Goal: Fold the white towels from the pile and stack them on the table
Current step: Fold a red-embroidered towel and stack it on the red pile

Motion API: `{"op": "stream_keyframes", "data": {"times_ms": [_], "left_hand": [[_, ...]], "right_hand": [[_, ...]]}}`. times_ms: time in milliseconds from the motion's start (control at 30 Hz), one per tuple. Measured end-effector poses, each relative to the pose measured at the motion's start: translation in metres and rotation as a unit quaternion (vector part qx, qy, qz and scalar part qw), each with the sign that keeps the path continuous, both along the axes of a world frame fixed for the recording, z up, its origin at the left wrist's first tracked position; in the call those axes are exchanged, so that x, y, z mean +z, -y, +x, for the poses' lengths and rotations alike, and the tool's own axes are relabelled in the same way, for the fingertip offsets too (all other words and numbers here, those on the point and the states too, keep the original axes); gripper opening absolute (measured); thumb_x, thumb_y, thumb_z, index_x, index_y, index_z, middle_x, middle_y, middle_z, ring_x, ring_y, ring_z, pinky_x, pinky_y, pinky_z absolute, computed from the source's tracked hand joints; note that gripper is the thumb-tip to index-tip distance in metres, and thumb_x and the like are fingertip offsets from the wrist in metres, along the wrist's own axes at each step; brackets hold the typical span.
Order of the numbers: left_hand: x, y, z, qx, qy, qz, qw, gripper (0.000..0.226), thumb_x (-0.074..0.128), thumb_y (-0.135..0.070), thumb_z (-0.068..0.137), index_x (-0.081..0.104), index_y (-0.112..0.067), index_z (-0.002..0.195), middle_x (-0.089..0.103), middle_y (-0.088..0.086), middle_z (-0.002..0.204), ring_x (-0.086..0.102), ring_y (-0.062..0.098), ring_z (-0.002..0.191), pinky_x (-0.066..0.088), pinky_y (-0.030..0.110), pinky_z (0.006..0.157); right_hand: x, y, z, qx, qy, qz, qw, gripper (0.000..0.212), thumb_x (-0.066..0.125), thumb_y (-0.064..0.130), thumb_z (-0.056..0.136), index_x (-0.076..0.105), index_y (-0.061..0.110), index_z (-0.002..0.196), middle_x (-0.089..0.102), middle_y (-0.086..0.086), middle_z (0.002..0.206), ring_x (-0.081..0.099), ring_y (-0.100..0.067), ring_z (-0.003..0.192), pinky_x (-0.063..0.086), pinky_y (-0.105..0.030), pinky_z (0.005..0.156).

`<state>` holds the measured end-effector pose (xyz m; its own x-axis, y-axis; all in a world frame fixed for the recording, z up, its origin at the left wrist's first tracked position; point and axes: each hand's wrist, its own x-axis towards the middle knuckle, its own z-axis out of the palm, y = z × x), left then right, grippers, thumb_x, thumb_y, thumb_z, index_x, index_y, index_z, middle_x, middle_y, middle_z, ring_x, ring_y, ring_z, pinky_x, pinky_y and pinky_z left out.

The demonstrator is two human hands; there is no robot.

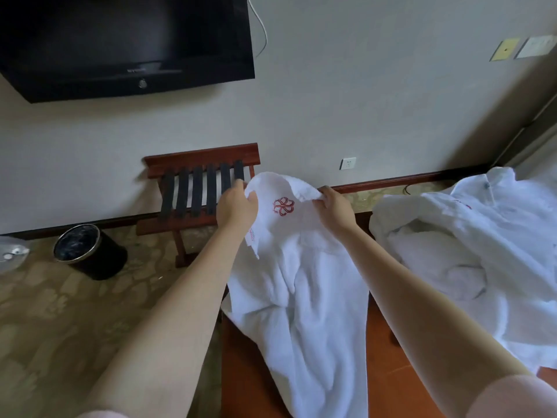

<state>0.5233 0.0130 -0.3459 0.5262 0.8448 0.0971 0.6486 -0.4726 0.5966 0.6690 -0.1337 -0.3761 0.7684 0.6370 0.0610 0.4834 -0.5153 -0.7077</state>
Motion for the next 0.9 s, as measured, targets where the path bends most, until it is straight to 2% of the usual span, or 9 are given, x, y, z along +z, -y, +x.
{"op": "stream_keyframes", "data": {"times_ms": [100,167,300,367,467,633,767,833,900], "left_hand": [[-0.02,-0.011,0.018,0.005,-0.048,-0.041,0.998,0.063,0.055,-0.036,0.093,0.028,-0.013,0.145,0.036,0.013,0.143,0.034,0.032,0.133,0.041,0.047,0.098],[-0.04,-0.009,0.017,-0.001,-0.061,-0.039,0.997,0.065,0.055,-0.037,0.092,0.026,-0.014,0.146,0.027,0.013,0.149,0.026,0.031,0.136,0.036,0.045,0.103],[-0.078,0.0,0.0,-0.012,-0.102,-0.056,0.993,0.039,0.052,-0.026,0.092,0.05,-0.011,0.128,0.042,0.014,0.134,0.036,0.032,0.126,0.037,0.037,0.098],[-0.087,0.003,-0.012,-0.04,-0.148,-0.057,0.987,0.028,0.049,-0.024,0.093,0.059,-0.006,0.112,0.051,0.016,0.122,0.043,0.034,0.12,0.042,0.038,0.092],[-0.096,0.014,-0.033,-0.051,-0.147,-0.098,0.983,0.023,0.051,-0.02,0.092,0.06,-0.005,0.107,0.051,0.016,0.119,0.048,0.032,0.113,0.042,0.036,0.092],[-0.123,0.049,-0.084,0.01,-0.166,-0.15,0.975,0.027,0.054,-0.031,0.09,0.053,-0.006,0.098,0.052,0.014,0.109,0.054,0.033,0.099,0.05,0.043,0.081],[-0.144,0.069,-0.121,0.087,-0.223,-0.238,0.941,0.074,0.063,-0.054,0.079,0.042,-0.004,0.129,0.044,0.016,0.129,0.047,0.037,0.118,0.047,0.047,0.091],[-0.149,0.072,-0.129,0.068,-0.238,-0.265,0.932,0.076,0.062,-0.054,0.077,0.04,-0.009,0.135,0.041,0.016,0.133,0.042,0.036,0.123,0.045,0.047,0.095],[-0.15,0.072,-0.131,0.043,-0.224,-0.27,0.936,0.071,0.063,-0.052,0.077,0.043,-0.015,0.134,0.042,0.016,0.131,0.04,0.037,0.123,0.044,0.044,0.092]], "right_hand": [[-0.019,-0.015,0.012,-0.003,-0.019,-0.067,0.998,0.041,0.049,0.028,0.096,0.047,0.012,0.134,0.052,-0.01,0.133,0.046,-0.032,0.122,0.042,-0.043,0.096],[-0.035,-0.016,0.011,-0.005,-0.025,-0.102,0.994,0.046,0.05,0.03,0.096,0.043,0.012,0.138,0.046,-0.01,0.139,0.039,-0.031,0.127,0.037,-0.042,0.101],[-0.06,0.0,-0.003,0.018,-0.073,-0.144,0.987,0.047,0.054,0.026,0.094,0.043,0.013,0.137,0.045,-0.009,0.137,0.045,-0.028,0.123,0.042,-0.037,0.096],[-0.064,0.009,-0.011,0.037,-0.103,-0.164,0.98,0.041,0.053,0.027,0.094,0.048,0.015,0.133,0.053,-0.006,0.128,0.055,-0.022,0.108,0.045,-0.03,0.079],[-0.061,0.016,-0.032,0.056,-0.122,-0.182,0.974,0.027,0.053,0.026,0.094,0.058,0.018,0.12,0.066,-0.004,0.107,0.057,-0.017,0.08,0.04,-0.026,0.06],[-0.07,0.041,-0.098,0.153,-0.202,-0.201,0.946,0.013,0.06,0.03,0.091,0.062,0.018,0.094,0.069,-0.008,0.095,0.064,-0.024,0.084,0.044,-0.025,0.061],[-0.077,0.066,-0.156,0.249,-0.154,-0.241,0.925,0.06,0.073,0.05,0.078,0.05,0.021,0.126,0.053,0.002,0.118,0.052,-0.019,0.11,0.042,-0.026,0.084],[-0.084,0.079,-0.183,0.291,-0.1,-0.289,0.906,0.085,0.075,0.055,0.072,0.035,0.024,0.142,0.038,0.001,0.136,0.04,-0.021,0.123,0.043,-0.034,0.096],[-0.092,0.088,-0.204,0.318,-0.009,-0.352,0.88,0.088,0.074,0.05,0.074,0.029,0.024,0.145,0.03,-0.002,0.142,0.034,-0.024,0.126,0.044,-0.039,0.097]]}}
